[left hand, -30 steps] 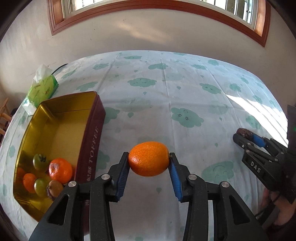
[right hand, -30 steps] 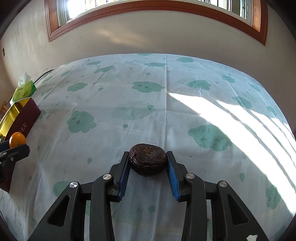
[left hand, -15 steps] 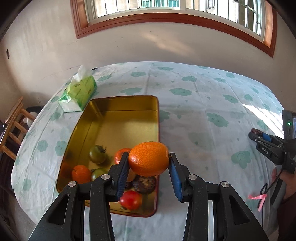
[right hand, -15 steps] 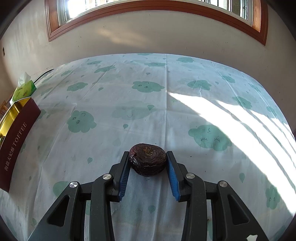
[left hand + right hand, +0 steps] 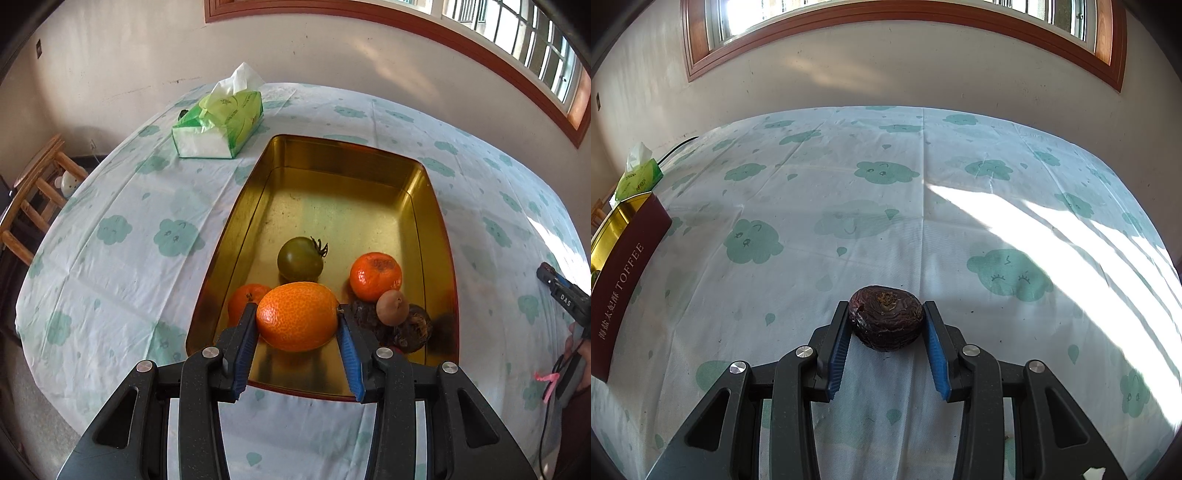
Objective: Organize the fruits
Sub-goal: 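Lower the tangerine into the tin and open the left gripper, then carry the dark fruit into the tin and open the right gripper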
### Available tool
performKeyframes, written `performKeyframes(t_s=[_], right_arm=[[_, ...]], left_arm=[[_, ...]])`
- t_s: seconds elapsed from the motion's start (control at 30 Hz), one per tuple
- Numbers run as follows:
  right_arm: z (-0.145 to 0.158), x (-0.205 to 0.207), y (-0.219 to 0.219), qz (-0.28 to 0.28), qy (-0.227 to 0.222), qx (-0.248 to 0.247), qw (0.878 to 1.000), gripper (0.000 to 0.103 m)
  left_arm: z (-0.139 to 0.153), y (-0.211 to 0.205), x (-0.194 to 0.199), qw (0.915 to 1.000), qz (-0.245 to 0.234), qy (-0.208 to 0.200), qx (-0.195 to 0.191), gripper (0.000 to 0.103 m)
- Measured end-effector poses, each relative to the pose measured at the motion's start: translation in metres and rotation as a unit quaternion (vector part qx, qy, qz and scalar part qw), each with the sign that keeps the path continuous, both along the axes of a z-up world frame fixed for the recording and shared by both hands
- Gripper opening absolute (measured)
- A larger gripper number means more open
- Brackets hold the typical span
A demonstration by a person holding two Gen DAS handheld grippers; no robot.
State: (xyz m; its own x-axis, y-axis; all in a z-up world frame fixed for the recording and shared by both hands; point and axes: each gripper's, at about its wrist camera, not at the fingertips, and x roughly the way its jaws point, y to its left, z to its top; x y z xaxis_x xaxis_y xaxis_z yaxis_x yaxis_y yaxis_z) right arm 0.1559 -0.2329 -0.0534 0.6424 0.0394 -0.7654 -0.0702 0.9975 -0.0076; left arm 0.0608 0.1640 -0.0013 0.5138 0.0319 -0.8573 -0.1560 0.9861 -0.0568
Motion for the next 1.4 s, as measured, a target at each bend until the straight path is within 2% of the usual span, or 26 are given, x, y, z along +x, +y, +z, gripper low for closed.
performKeyframes(t_s=[0.1, 0.27, 0.63, 0.77, 0.93, 1.2, 1.4], right_arm=[[0.0, 0.0, 0.0, 0.0, 0.0, 0.0, 1.0, 0.037], [0.0, 0.0, 0.0, 0.0, 0.0, 0.0, 1.0, 0.037], [0.0, 0.0, 0.0, 0.0, 0.0, 0.0, 1.0, 0.037], [0.0, 0.0, 0.0, 0.0, 0.0, 0.0, 1.0, 0.037], [0.0, 0.0, 0.0, 0.0, 0.0, 0.0, 1.0, 0.037], [0.0, 0.0, 0.0, 0.0, 0.0, 0.0, 1.0, 0.037], [0.0, 0.0, 0.0, 0.0, 0.0, 0.0, 1.0, 0.036]], left_arm=[[-0.008, 0.001, 0.0, 1.0, 0.0, 0.009, -0.004, 0.043], [-0.014, -0.002, 0.001, 0.9998, -0.001, 0.012, 0.018, 0.043], [-0.014, -0.009, -0.001, 0.999, -0.004, 0.003, 0.044, 0.043], [-0.014, -0.008, -0.003, 0.9993, 0.003, 0.005, 0.037, 0.044], [-0.006, -0.013, -0.01, 0.9991, 0.003, -0.017, 0.04, 0.044], [0.013, -0.006, -0.022, 0.9983, 0.018, -0.045, 0.031, 0.055], [0.017, -0.006, -0.035, 0.9955, 0.032, -0.056, 0.07, 0.06]])
